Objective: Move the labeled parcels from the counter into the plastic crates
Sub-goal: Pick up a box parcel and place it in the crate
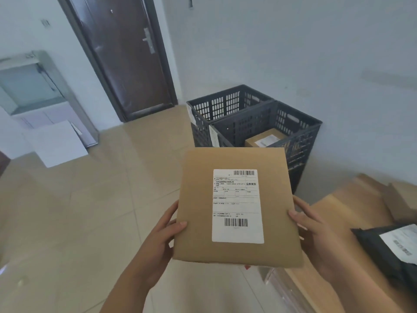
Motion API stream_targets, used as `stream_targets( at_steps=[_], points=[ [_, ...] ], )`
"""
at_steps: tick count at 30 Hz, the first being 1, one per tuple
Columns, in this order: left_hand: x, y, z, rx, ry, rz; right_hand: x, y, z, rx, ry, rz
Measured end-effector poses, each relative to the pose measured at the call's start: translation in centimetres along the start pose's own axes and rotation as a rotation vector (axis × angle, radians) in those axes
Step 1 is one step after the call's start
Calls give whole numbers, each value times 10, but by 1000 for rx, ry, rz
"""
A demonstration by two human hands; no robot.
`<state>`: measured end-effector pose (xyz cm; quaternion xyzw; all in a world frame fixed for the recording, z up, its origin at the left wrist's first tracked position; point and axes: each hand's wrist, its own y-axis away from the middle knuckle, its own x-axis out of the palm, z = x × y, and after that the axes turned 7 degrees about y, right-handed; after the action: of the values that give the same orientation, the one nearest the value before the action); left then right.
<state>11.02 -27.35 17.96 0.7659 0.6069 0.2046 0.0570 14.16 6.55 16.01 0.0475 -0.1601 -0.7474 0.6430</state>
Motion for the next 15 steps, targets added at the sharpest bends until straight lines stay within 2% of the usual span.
stream_targets(
  at_steps=[7,15],
  points=[
    [-80,-40,-33,54,-28,53,72,-42,10,-73,56,16],
    [-146,-77,-49,26,-8,59,131,-85,13,12,68,0]
  ],
)
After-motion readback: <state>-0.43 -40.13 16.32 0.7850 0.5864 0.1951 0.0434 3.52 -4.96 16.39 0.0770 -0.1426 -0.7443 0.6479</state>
